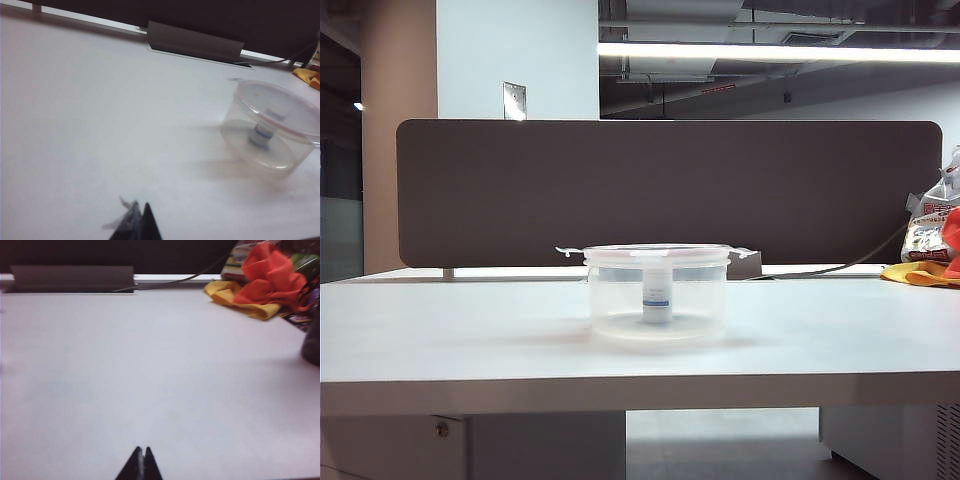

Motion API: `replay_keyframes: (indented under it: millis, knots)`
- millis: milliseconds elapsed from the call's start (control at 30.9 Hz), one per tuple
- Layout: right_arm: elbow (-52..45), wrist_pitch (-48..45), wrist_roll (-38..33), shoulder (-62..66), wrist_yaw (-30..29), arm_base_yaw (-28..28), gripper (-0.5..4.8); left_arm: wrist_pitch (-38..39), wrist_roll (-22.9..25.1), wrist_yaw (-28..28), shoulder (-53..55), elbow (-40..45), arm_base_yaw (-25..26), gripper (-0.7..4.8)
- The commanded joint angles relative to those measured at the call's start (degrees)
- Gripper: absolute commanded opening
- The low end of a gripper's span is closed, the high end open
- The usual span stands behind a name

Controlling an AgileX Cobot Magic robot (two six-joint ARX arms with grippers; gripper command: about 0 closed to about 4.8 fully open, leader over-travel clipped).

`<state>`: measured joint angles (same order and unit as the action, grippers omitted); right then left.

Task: Remove the lid of the round box, pick up the small white medicine bottle inside, and place it on the table.

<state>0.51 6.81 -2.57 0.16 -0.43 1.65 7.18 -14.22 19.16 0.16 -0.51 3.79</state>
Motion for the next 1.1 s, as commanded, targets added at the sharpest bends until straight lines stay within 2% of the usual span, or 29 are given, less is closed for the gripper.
replay_keyframes:
  millis: [32, 65, 162, 227, 324, 454, 551, 842, 939, 1101]
  knots:
    - [-0.2, -1.2, -4.3, 0.0, -1.2, 0.0, 0.11, -0.9, -5.6, 0.7, 0.0, 0.0, 0.0, -0.05]
    - [-0.2, -1.2, -6.1, 0.0, -1.6, 0.0, 0.39, -0.9, -7.3, 1.2, 0.0, 0.0, 0.0, -0.05]
    - [-0.2, -3.1, -9.5, 0.0, -4.3, 0.0, 1.71, -1.4, -9.3, 4.4, 0.0, -0.1, -0.1, -0.05]
    - [0.1, -6.0, -9.9, 0.0, -7.1, -0.1, 2.14, -1.7, -11.0, 6.6, 0.0, -0.6, -0.1, -0.06]
    - [2.9, -7.4, -14.6, 0.0, -7.2, -0.2, 2.12, -1.7, -12.3, 6.8, 0.0, -2.3, -0.1, -0.06]
    - [8.6, -7.1, -15.0, 1.4, -7.2, -0.2, 2.13, -1.7, -12.1, 6.1, 0.5, -6.6, -0.1, -0.06]
    - [13.6, -7.1, -15.0, 4.4, -7.2, -0.2, 2.14, -1.7, -10.2, 6.2, 3.2, -11.0, -0.1, -0.06]
    - [32.0, -4.9, -11.5, 23.4, -7.3, -0.2, 2.16, 0.0, -2.4, 6.9, 21.8, -30.7, -0.1, -0.06]
    - [37.2, -2.8, -10.8, 28.9, -7.8, -0.2, 2.16, 1.8, -1.1, 8.9, 27.5, -35.9, -0.3, -0.06]
    - [44.6, 0.7, -10.3, 36.5, -12.7, -0.4, 2.08, 2.9, -0.7, 11.9, 35.4, -41.7, -1.6, -0.06]
